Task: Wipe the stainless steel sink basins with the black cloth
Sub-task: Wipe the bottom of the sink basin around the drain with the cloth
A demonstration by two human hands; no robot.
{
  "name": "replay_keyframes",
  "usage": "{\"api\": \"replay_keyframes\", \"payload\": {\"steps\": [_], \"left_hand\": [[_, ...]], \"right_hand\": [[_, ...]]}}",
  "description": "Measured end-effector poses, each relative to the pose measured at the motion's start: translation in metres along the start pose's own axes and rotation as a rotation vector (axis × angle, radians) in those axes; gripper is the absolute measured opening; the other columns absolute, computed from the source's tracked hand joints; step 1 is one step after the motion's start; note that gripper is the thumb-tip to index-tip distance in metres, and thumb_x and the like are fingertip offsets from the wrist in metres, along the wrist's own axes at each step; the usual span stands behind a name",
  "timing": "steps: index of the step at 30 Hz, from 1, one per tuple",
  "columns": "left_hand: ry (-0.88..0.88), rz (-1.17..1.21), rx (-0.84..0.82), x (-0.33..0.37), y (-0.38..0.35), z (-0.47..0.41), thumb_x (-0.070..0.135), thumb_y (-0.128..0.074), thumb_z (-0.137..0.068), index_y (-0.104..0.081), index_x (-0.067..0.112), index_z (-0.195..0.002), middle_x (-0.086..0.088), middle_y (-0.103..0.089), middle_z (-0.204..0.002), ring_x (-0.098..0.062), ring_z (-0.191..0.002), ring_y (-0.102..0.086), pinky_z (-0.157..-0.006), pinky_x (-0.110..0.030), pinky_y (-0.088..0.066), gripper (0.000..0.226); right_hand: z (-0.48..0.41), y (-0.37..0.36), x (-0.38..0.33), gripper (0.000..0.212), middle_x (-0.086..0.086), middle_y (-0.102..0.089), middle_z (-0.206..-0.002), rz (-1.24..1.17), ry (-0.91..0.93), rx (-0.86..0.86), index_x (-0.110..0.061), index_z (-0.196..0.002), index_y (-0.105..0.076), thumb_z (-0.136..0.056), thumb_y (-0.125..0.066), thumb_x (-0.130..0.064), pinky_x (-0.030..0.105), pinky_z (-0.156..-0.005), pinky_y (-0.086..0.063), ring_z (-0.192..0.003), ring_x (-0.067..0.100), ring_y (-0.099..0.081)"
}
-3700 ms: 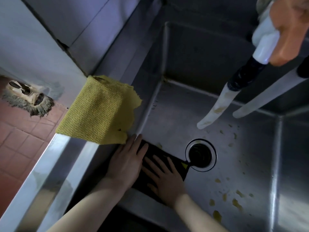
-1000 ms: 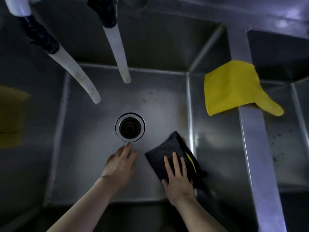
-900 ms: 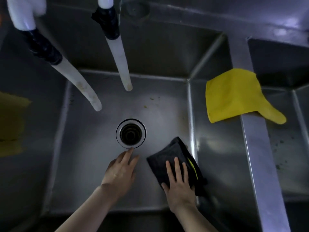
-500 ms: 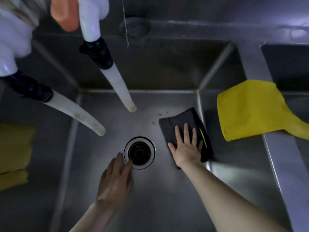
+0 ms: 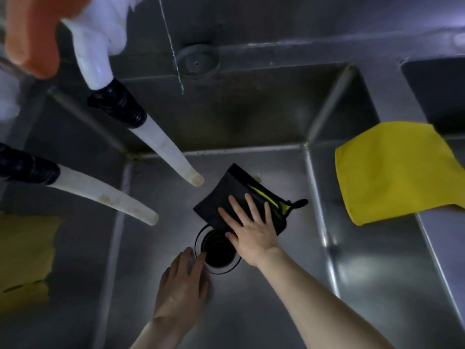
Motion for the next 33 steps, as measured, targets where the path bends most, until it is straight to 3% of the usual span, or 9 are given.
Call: {"api": "replay_keyframes", "payload": {"steps": [5,8,11,15,18,21,27,33], "left_hand": [[-0.016,0.024,0.005,0.007,0.008,-0.011,0.025,-0.078,-0.061,-0.054,0.02,-0.124,-0.012,-0.057,-0.127,-0.031,-0.109,-0.06,-0.076,-0.04,-0.056,0.067],[-0.011,0.044,0.013,0.008,0.012,-0.021,0.025,-0.075,-0.064,-0.054,0.019,-0.125,-0.012,-0.056,-0.128,-0.033,-0.107,-0.061,-0.074,-0.041,-0.056,0.065],[-0.006,0.064,0.015,0.009,0.013,-0.023,0.023,-0.074,-0.067,-0.05,0.019,-0.128,-0.015,-0.053,-0.131,-0.034,-0.111,-0.058,-0.078,-0.043,-0.055,0.065],[-0.02,0.056,0.021,0.004,0.014,-0.03,0.02,-0.075,-0.066,-0.047,0.02,-0.129,-0.015,-0.051,-0.135,-0.034,-0.115,-0.056,-0.082,-0.044,-0.054,0.069],[-0.028,0.066,0.034,0.002,0.017,-0.037,0.019,-0.076,-0.064,-0.047,0.02,-0.129,-0.012,-0.051,-0.135,-0.033,-0.114,-0.057,-0.082,-0.044,-0.054,0.071],[-0.024,0.07,0.039,0.002,0.015,-0.042,0.02,-0.079,-0.064,-0.041,0.022,-0.128,-0.011,-0.053,-0.135,-0.032,-0.115,-0.057,-0.082,-0.043,-0.055,0.075],[-0.041,0.073,0.053,0.002,0.016,-0.043,0.023,-0.074,-0.069,-0.043,0.023,-0.131,-0.004,-0.05,-0.137,-0.024,-0.119,-0.053,-0.088,-0.04,-0.052,0.07],[-0.054,0.08,0.064,-0.015,0.018,-0.048,0.039,-0.041,-0.079,-0.043,0.025,-0.132,0.0,-0.05,-0.138,-0.018,-0.12,-0.05,-0.089,-0.035,-0.05,0.055]], "right_hand": [[0.019,0.004,0.035,0.059,-0.01,0.019,-0.158,-0.075,-0.19,0.039,-0.042,-0.148,0.007,-0.097,-0.02,-0.056,0.054,-0.115,-0.001,-0.145,0.022,0.018],[0.05,0.0,0.066,0.06,-0.007,0.004,-0.16,-0.131,-0.431,0.139,-0.039,-0.15,-0.004,-0.096,-0.025,-0.055,0.055,-0.113,-0.013,-0.147,0.025,0.003],[0.073,-0.001,0.082,0.06,-0.002,-0.006,-0.161,-0.144,-0.564,0.17,-0.035,-0.15,-0.009,-0.094,-0.019,-0.056,0.056,-0.111,-0.022,-0.146,0.027,-0.003],[0.056,-0.001,0.089,0.063,-0.002,0.02,-0.158,-0.131,-0.587,0.071,-0.036,-0.145,0.019,-0.095,-0.013,-0.057,0.052,-0.116,-0.007,-0.144,0.027,0.017],[0.03,0.014,0.103,0.064,0.0,0.02,-0.158,-0.091,-0.605,0.042,-0.035,-0.147,0.017,-0.095,-0.012,-0.059,0.052,-0.115,-0.01,-0.145,0.03,0.013],[0.001,0.032,0.118,0.068,0.005,0.011,-0.16,0.038,-0.572,0.032,-0.032,-0.15,0.012,-0.093,-0.011,-0.063,0.049,-0.112,-0.017,-0.143,0.035,-0.002],[-0.017,0.036,0.133,0.075,0.004,0.012,-0.16,0.056,-0.497,0.142,-0.033,-0.15,0.01,-0.087,-0.006,-0.07,0.051,-0.117,0.001,-0.145,0.031,0.012],[-0.044,0.043,0.115,0.073,0.004,0.006,-0.161,-0.022,-0.454,0.251,-0.032,-0.151,0.003,-0.088,-0.008,-0.068,0.057,-0.115,0.0,-0.145,0.033,0.01]]}}
Point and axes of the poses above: each hand's wrist, its own z-axis away from the middle knuckle, its own y-axis out of the back of the hand, x = y × z, the point moved 9 cm from there along -z, towards the middle knuckle
